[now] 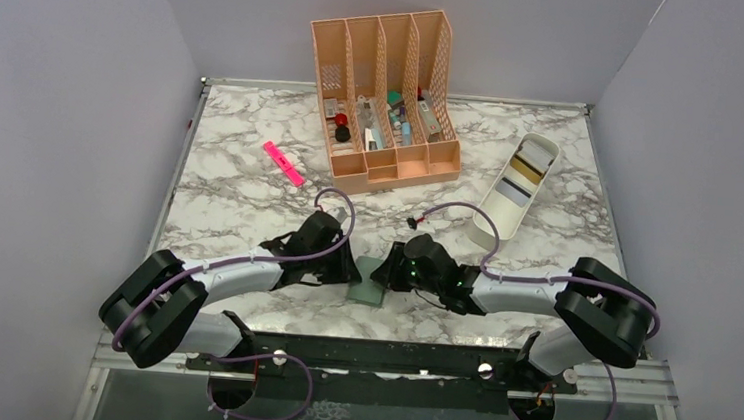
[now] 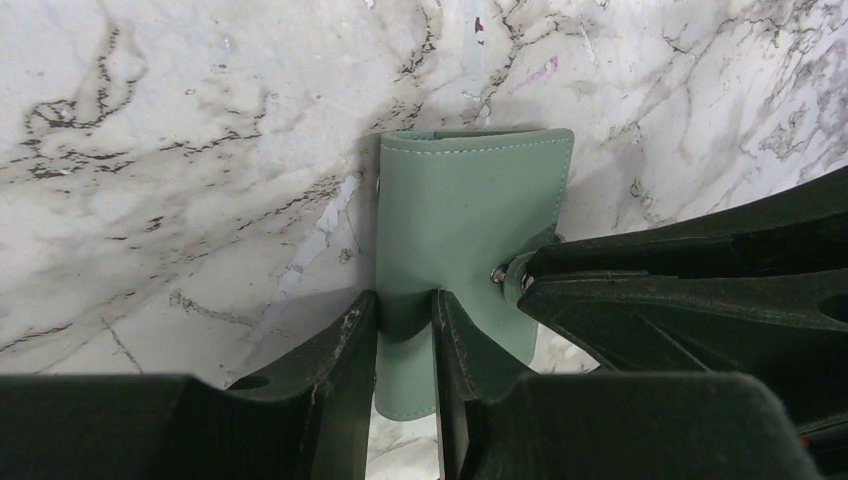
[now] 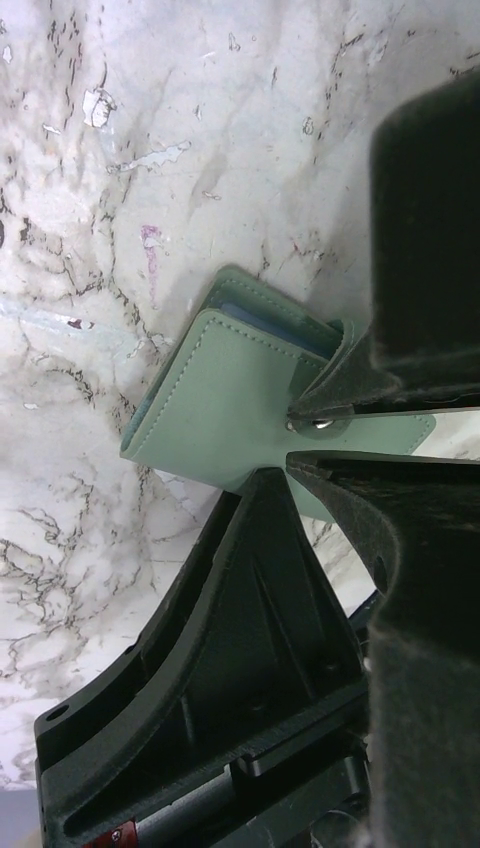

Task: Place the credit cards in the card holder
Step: Close the card holder at the center of the board.

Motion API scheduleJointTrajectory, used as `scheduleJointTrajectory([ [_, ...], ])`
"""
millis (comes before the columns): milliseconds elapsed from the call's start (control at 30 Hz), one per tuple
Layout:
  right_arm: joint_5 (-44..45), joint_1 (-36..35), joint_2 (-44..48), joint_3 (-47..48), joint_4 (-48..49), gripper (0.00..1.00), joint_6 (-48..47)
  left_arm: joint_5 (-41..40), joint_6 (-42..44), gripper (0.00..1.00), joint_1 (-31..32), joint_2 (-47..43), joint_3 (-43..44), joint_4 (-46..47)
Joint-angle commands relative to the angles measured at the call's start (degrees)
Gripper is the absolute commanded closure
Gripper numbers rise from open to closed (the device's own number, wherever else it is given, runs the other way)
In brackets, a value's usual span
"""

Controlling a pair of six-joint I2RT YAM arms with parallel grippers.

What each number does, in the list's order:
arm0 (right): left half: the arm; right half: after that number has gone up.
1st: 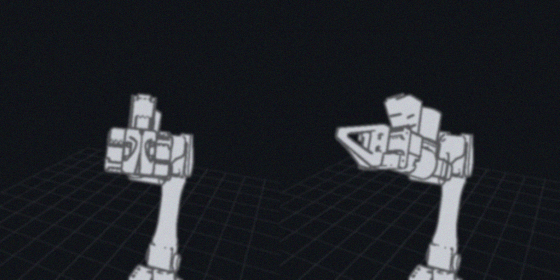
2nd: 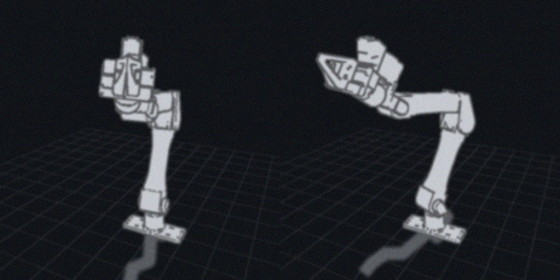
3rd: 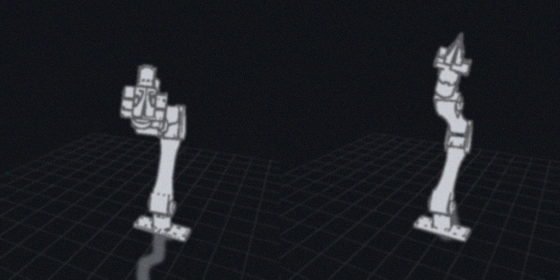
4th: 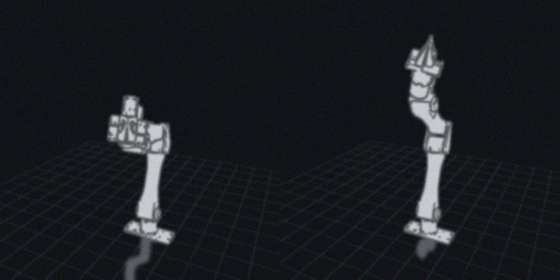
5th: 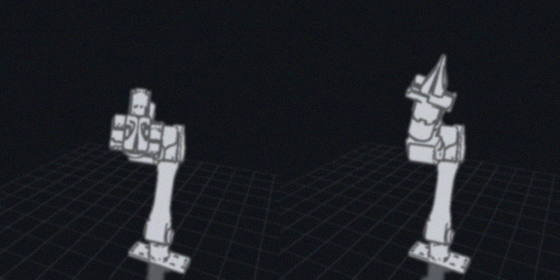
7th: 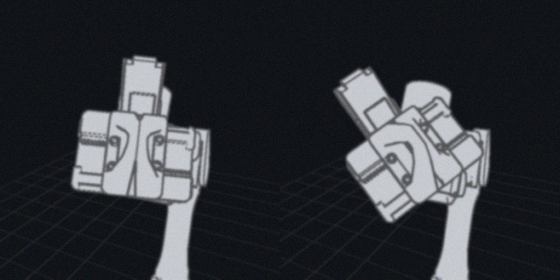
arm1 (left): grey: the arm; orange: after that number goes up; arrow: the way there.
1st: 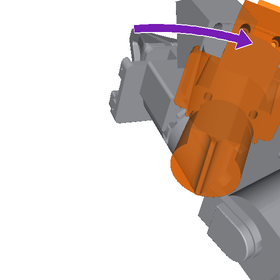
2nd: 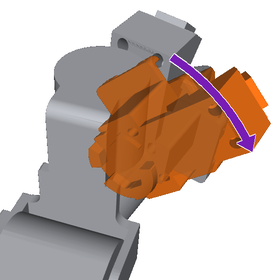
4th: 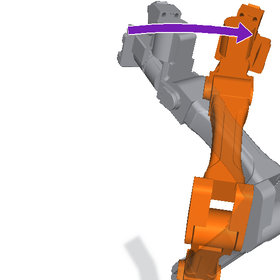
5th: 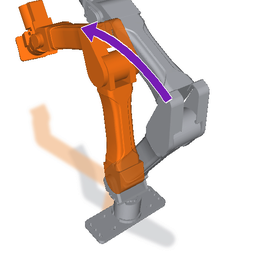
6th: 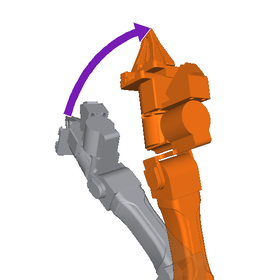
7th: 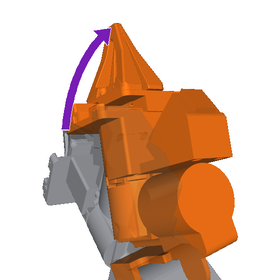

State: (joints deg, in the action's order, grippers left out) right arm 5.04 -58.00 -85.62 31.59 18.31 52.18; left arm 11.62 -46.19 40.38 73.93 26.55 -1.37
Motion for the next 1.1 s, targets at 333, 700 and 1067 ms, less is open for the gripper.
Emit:
scheduleJointTrajectory([
  [333,2.0,0.4,8.9,-0.6,-10.2,0.68,-0.1,-1.8,1.8,0.58,0.7,-1.0,3.9,-4.4],
  [700,0.3,0.3,7.1,-5.0,-1.9,0.69,4.5,-1.3,3.5,0.56,0.7,3.3,4.7,-3.8],
  [1067,-0.7,0.4,4.7,-3.8,0.2,0.73,4.2,-1.8,2.8,0.66,0.6,4.1,3.6,-3.5],
])
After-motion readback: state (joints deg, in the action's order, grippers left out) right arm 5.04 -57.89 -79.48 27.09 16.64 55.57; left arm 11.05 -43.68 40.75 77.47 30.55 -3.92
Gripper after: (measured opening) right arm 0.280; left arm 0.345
